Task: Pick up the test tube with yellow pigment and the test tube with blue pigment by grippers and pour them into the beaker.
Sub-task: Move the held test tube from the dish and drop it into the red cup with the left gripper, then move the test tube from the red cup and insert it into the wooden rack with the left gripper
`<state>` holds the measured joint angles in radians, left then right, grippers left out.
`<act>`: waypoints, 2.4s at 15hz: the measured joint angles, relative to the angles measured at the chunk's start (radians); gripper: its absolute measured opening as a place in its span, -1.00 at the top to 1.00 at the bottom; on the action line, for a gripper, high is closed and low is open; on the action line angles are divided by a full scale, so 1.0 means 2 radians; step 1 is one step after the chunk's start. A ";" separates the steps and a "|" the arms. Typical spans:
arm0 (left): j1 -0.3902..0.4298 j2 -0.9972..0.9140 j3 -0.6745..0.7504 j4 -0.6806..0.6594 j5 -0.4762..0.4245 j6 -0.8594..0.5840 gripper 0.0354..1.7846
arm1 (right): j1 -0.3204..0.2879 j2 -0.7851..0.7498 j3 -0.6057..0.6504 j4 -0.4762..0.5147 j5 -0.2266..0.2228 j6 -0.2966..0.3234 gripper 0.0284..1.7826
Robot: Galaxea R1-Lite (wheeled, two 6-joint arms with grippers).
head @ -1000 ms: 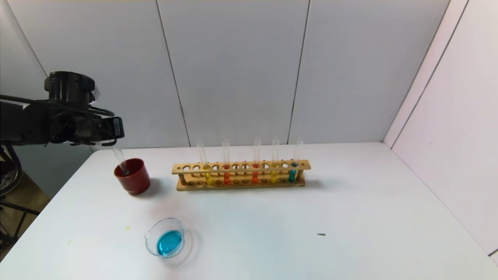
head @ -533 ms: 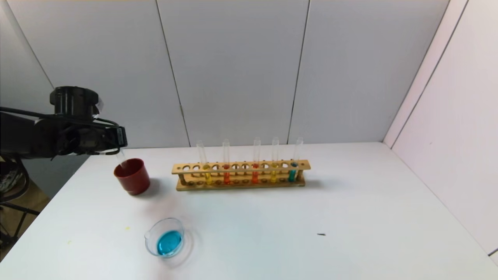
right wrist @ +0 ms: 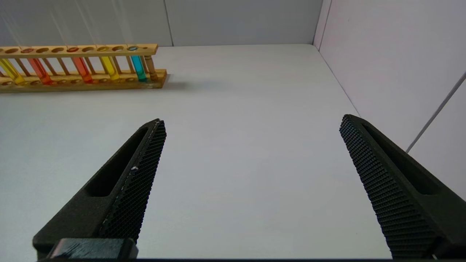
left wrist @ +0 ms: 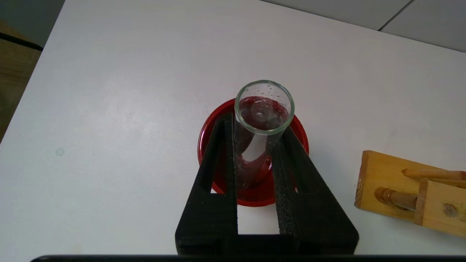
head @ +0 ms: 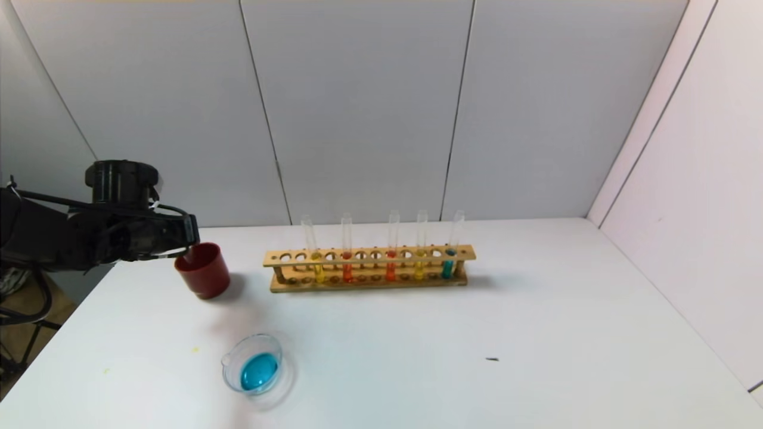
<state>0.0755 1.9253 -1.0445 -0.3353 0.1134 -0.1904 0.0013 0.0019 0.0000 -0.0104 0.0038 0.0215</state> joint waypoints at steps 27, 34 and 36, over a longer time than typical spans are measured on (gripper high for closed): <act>-0.218 -0.243 0.139 0.009 0.062 0.005 -0.96 | 0.000 0.000 0.000 0.000 0.000 0.000 -0.96; -0.319 -0.198 0.154 -0.017 0.129 -0.009 -0.96 | 0.000 0.000 0.000 0.000 0.000 0.000 -0.96; -0.323 -0.168 0.152 -0.051 0.131 -0.009 -0.96 | 0.000 0.000 0.000 0.000 0.000 0.000 -0.96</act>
<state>-0.5704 1.5894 -0.7398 -0.4372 0.3755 -0.2091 0.0013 0.0019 0.0000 -0.0104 0.0043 0.0211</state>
